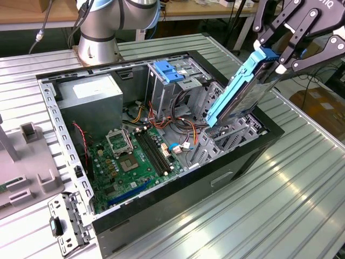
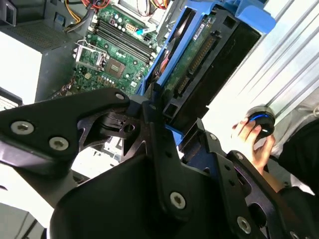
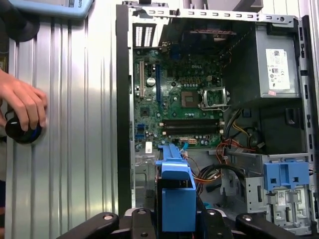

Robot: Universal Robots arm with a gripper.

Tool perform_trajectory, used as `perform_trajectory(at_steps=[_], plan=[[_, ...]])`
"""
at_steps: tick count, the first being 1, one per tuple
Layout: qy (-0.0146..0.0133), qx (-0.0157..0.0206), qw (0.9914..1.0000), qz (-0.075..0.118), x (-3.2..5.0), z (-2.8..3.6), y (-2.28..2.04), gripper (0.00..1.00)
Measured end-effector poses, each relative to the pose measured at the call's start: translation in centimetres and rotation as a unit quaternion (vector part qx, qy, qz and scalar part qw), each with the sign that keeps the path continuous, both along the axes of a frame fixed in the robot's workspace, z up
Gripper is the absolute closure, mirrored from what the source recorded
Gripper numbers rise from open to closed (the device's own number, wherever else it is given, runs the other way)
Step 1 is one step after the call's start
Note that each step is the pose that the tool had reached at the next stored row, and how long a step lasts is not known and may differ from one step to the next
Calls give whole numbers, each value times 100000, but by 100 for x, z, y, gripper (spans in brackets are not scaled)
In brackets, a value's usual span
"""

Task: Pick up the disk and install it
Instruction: 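Pick up the disk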

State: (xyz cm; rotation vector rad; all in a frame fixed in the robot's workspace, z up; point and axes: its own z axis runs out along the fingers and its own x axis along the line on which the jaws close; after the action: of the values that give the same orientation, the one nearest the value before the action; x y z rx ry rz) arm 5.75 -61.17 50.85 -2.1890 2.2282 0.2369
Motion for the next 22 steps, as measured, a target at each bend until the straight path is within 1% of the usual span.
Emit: perform_trajectory(at_steps=[1, 3, 4, 6, 12, 17, 19, 22], plan=[[10, 9, 99999, 396, 26, -3, -1, 63], [59, 6, 99999, 458, 80, -7, -1, 63], [98, 4, 99999, 469, 126, -9, 0, 63], [136, 7, 99999, 490, 176, -14, -2, 63], [331, 11, 99998, 530, 304, -39, -31, 63], [451, 9, 99998, 532, 395, -56, -46, 63], [510, 8, 99997, 534, 451, -63, -53, 63], [558, 10, 99997, 531, 502, -70, -57, 63]])
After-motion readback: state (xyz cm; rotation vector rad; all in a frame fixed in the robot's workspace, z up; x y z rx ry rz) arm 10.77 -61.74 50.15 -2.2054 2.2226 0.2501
